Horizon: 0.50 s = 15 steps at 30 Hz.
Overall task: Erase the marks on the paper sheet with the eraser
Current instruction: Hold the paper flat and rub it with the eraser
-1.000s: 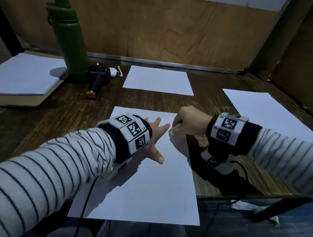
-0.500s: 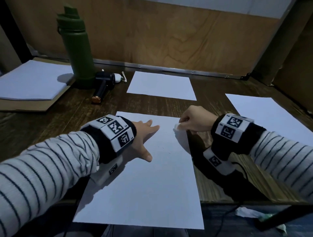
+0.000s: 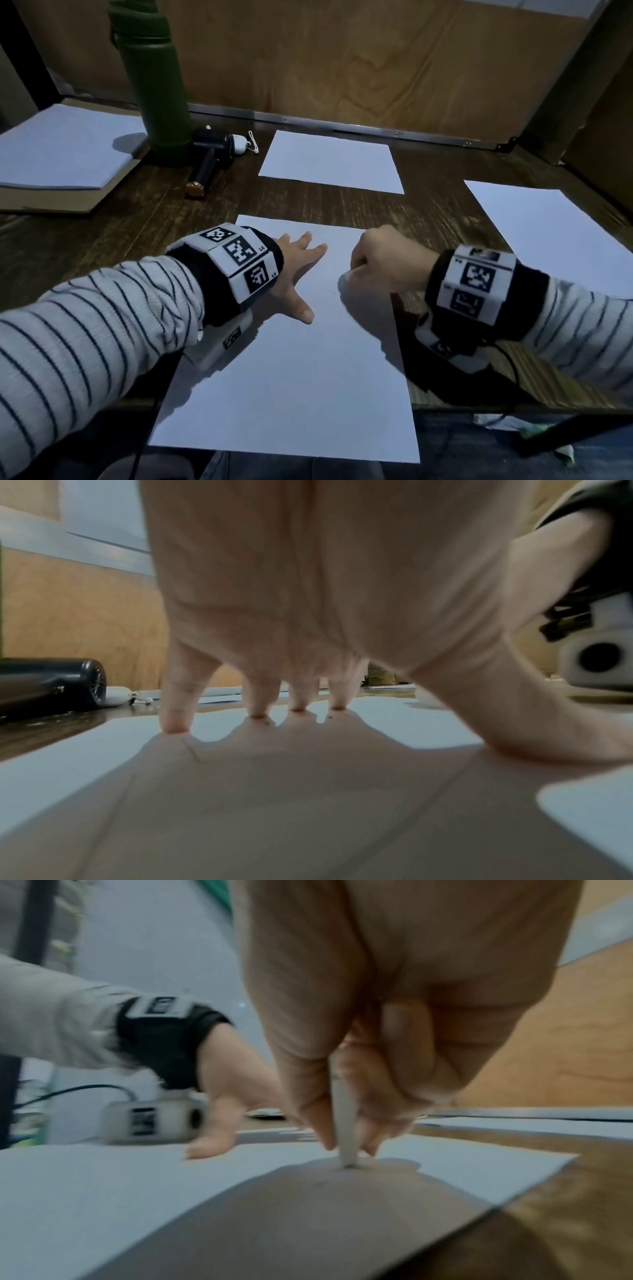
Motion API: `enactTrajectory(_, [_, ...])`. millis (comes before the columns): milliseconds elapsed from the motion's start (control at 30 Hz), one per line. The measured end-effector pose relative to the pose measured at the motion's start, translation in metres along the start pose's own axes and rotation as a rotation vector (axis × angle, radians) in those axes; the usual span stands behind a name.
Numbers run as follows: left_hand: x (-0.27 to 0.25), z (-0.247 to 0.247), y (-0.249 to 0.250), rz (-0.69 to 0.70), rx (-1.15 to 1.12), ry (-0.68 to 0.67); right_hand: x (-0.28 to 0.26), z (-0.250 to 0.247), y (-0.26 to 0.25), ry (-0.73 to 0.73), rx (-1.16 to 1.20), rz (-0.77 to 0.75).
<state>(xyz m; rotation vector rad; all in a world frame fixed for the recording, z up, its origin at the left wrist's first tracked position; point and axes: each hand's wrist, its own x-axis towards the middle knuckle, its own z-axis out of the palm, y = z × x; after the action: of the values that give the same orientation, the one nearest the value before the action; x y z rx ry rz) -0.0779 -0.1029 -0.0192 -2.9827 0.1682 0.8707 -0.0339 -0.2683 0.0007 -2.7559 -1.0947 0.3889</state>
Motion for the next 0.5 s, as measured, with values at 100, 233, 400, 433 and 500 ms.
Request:
enactTrajectory(100, [0.001, 0.001, 0.000, -0.004, -0.009, 0.001, -0.016, 0.011, -0.019, -0.092, 0.014, -0.109])
enactTrajectory(233, [0.001, 0.000, -0.001, 0.000, -0.005, 0.004, -0.008, 0.000, -0.005, -0.073, 0.032, -0.042])
enactTrajectory(400, [0.001, 0.002, -0.001, 0.004, -0.013, 0.006, -0.010, 0.006, -0.011, -0.036, 0.018, -0.039])
enactTrajectory(433, [0.001, 0.001, -0.001, 0.003, -0.011, 0.003, -0.016, 0.010, -0.018, -0.071, 0.012, -0.084])
enactTrajectory(500, [0.001, 0.000, -0.001, 0.001, -0.010, -0.004, -0.021, 0.013, -0.024, -0.109, 0.005, -0.133])
